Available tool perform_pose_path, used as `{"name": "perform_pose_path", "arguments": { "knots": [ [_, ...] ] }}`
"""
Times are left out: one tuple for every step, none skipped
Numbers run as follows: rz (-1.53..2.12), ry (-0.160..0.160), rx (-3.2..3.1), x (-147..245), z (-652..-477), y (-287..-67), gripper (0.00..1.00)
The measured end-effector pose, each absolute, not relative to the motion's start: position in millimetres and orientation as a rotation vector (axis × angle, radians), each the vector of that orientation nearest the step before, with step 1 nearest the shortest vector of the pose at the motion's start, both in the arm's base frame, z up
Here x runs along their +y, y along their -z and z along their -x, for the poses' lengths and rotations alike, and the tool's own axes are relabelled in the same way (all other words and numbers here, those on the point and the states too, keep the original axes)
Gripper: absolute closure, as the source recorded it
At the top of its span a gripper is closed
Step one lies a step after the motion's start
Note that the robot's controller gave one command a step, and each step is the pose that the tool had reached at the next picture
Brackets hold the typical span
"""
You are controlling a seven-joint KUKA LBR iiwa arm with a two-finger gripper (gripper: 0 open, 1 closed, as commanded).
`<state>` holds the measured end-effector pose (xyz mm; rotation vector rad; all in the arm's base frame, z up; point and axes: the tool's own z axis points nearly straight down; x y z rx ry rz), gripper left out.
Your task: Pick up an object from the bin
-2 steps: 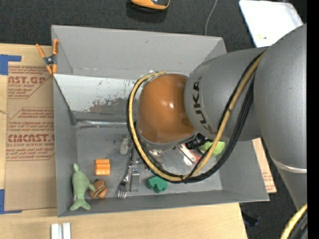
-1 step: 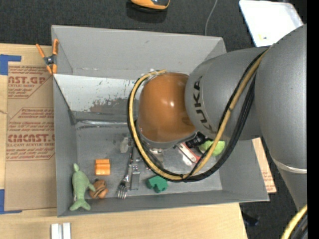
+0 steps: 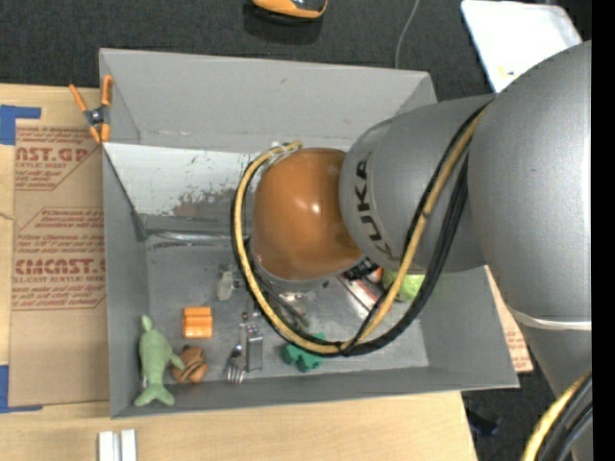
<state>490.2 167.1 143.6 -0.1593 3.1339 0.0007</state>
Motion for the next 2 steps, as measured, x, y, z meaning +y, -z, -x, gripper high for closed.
{"name": "perform_pose_path", "arguments": {
  "knots": [
    [0.403, -0.001, 3.116, 156.0, -489.2, -125.4, 0.00],
    [0.765, -0.002, 3.041, 179.1, -501.2, -106.6, 0.00]
  ]
}}
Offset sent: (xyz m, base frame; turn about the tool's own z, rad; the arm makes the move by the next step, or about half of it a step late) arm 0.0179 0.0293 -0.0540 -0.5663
